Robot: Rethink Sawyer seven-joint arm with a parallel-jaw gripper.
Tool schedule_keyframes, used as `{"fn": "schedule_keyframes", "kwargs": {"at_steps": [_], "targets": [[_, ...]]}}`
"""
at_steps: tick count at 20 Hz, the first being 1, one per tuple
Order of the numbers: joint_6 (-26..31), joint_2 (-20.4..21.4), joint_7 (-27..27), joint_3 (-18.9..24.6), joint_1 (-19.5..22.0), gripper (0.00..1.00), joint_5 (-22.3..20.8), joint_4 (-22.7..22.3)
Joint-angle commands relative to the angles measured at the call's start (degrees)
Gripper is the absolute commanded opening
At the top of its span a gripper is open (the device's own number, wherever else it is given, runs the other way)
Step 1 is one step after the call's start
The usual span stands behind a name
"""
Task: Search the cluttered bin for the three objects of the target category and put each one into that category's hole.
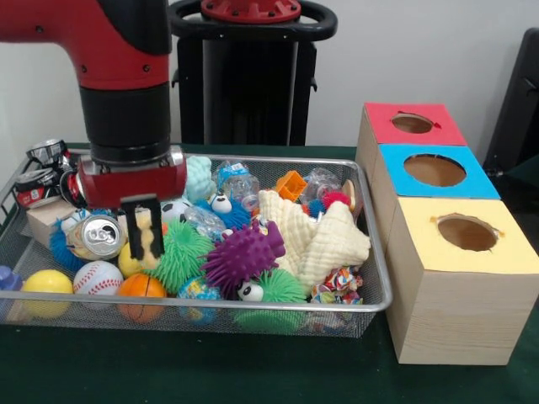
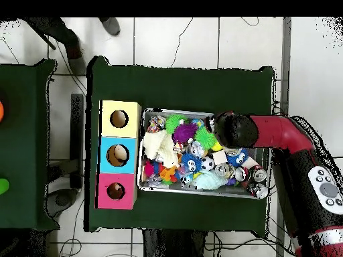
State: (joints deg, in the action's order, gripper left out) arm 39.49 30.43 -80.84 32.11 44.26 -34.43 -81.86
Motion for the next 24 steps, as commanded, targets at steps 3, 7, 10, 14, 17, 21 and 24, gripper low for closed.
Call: {"fn": "schedule_keyframes", "kwargs": {"at_steps": [3, 7, 10, 14, 17, 21, 24], "targets": [[10.44, -3.65, -4.33, -2.88, -3.38, 0.0, 4.98, 13.66], [9.25, 0.15, -8.31, -4.75, -5.72, 0.0, 6.07, 8.86], [5.73, 2.82, -10.15, -5.66, -6.57, 0.0, 7.03, 3.43], [3.01, 7.41, -11.98, -7.09, -7.91, 0.0, 7.92, -2.95], [2.63, 11.66, -12.94, -7.59, -8.94, 0.0, 9.52, -8.32], [0.98, 15.23, -14.65, -9.04, -10.92, 0.0, 11.5, -13.78], [-3.1, 16.22, -17.04, -10.79, -12.91, 0.0, 11.6, -17.23]]}}
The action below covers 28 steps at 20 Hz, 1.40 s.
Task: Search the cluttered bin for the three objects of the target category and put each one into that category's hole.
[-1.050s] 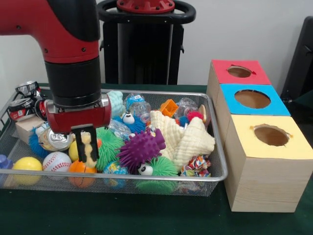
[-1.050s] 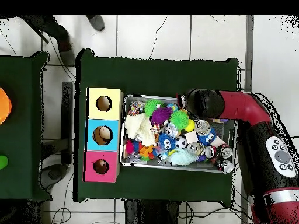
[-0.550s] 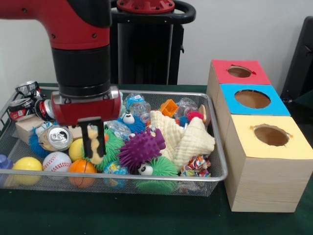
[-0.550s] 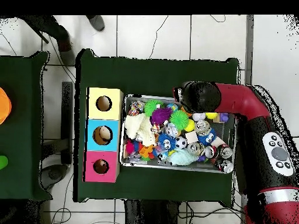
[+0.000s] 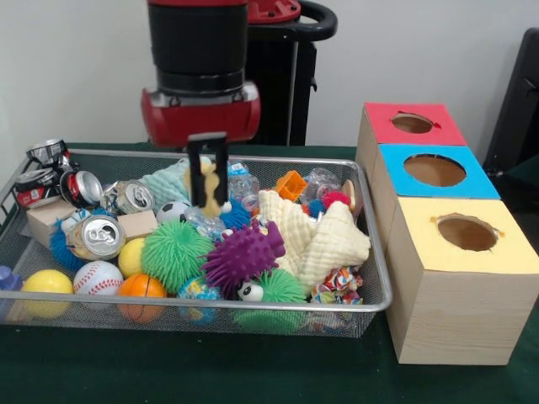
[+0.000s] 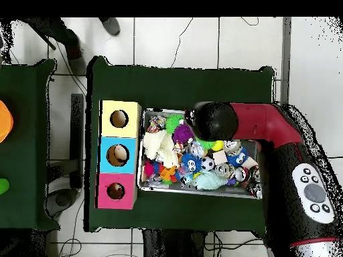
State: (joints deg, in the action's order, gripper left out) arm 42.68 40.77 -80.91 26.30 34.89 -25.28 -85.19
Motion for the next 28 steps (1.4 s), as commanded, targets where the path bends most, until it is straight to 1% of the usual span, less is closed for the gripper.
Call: {"fn": "schedule_keyframes", "kwargs": {"at_steps": [1, 3, 6, 9, 12, 17, 19, 22, 26, 28], "targets": [[-7.53, 6.27, -17.72, -5.63, -4.31, 0.0, 2.49, -15.02], [-9.16, 6.88, -19.12, -6.95, -5.93, 0.0, 2.57, -16.56], [-10.06, 7.43, -20.15, -9.2, -8.58, 0.0, 2.86, -17.73], [-11.21, 7.2, -20.48, -11.28, -10.74, 0.0, 2.78, -17.67], [-11.96, 6.11, -20.35, -12.55, -11.91, 0.0, 3.13, -16.69], [-13.09, 4.81, -20.17, -13.63, -12.32, 0.0, 4.58, -16.18], [-13.39, 5.03, -20.17, -13.94, -12.23, 0.0, 5.21, -16.54], [-14.19, 5.93, -20.18, -14.2, -11.82, 0.0, 6.34, -17.62], [-13.1, 8.01, -19.89, -14.94, -11.56, 0.0, 8.47, -19.21], [-12.59, 9.23, -21.29, -16.42, -12.56, 0.0, 9.55, -19.84]]}}
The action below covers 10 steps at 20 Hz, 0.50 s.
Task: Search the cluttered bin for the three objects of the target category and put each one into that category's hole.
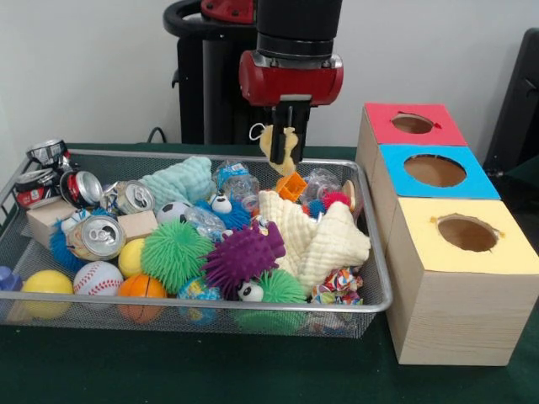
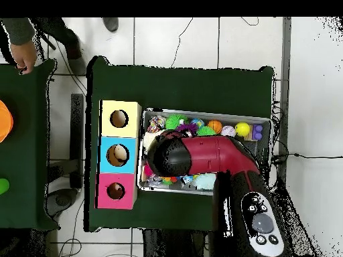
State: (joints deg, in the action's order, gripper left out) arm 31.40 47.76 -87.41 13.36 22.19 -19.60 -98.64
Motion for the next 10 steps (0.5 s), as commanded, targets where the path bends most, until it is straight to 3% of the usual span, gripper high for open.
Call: {"fn": "schedule_keyframes", "kwargs": {"at_steps": [1, 10], "targets": [[-1.41, 2.49, -15.23, -4.09, -0.38, 0.0, 4.2, -6.63], [0.75, 5.42, -16.74, -9.46, -4.42, 0.0, 7.27, -8.39]]}}
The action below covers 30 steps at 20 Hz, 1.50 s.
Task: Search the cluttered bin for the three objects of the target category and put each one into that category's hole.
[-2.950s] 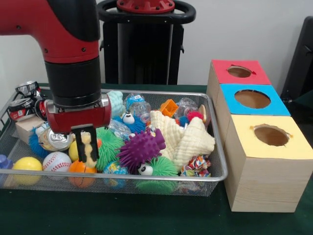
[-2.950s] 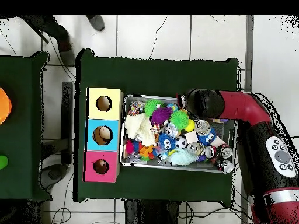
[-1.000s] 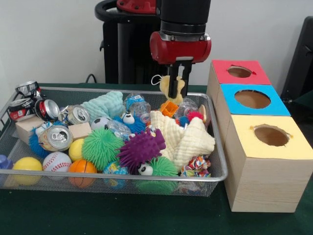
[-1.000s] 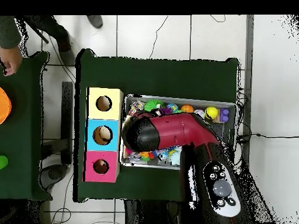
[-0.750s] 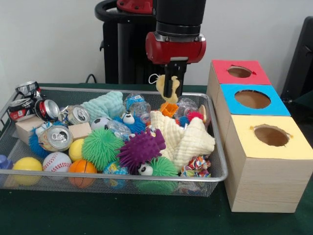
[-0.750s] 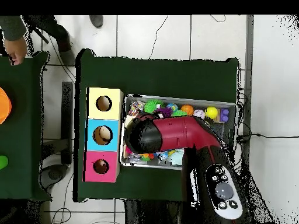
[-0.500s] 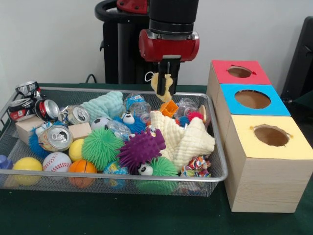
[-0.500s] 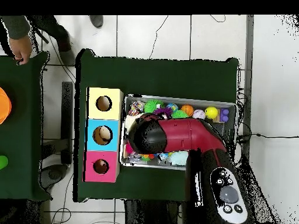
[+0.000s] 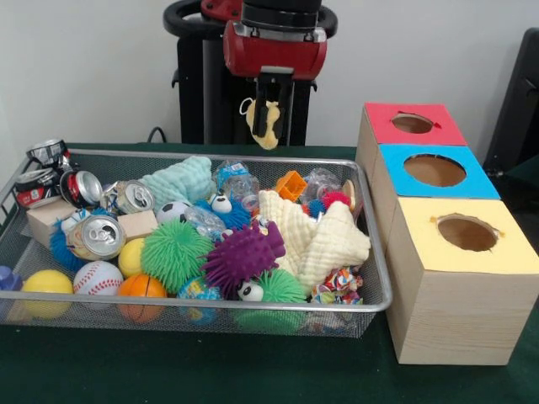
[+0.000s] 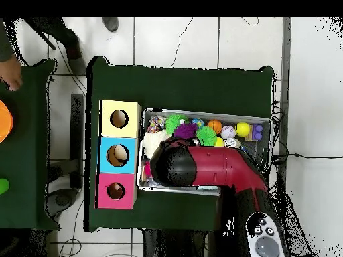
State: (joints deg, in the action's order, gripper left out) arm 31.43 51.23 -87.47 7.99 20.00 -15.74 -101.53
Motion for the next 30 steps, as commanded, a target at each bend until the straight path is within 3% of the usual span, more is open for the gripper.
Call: {"fn": "schedule_keyframes", "kwargs": {"at_steps": [1, 7, 13, 18, 25, 30], "targets": [[0.9, 1.92, -16.37, -4.3, -2.47, 0.0, 3.84, -5.92], [-0.24, 0.87, -16.75, -4.91, -3.22, 0.0, 8.53, -9.27], [-4.5, -2.65, -19.8, -8.06, -4.75, 0.0, 11.4, -9.29], [-7.39, -4.64, -22.08, -9.86, -8.3, 0.0, 13.06, -9.83], [-10.18, -3.84, -22.82, -10.15, -13.33, 0.0, 13.78, -12.5], [-8.4, -2.72, -25.11, -10.73, -18.19, 0.0, 15.26, -12.49]]}}
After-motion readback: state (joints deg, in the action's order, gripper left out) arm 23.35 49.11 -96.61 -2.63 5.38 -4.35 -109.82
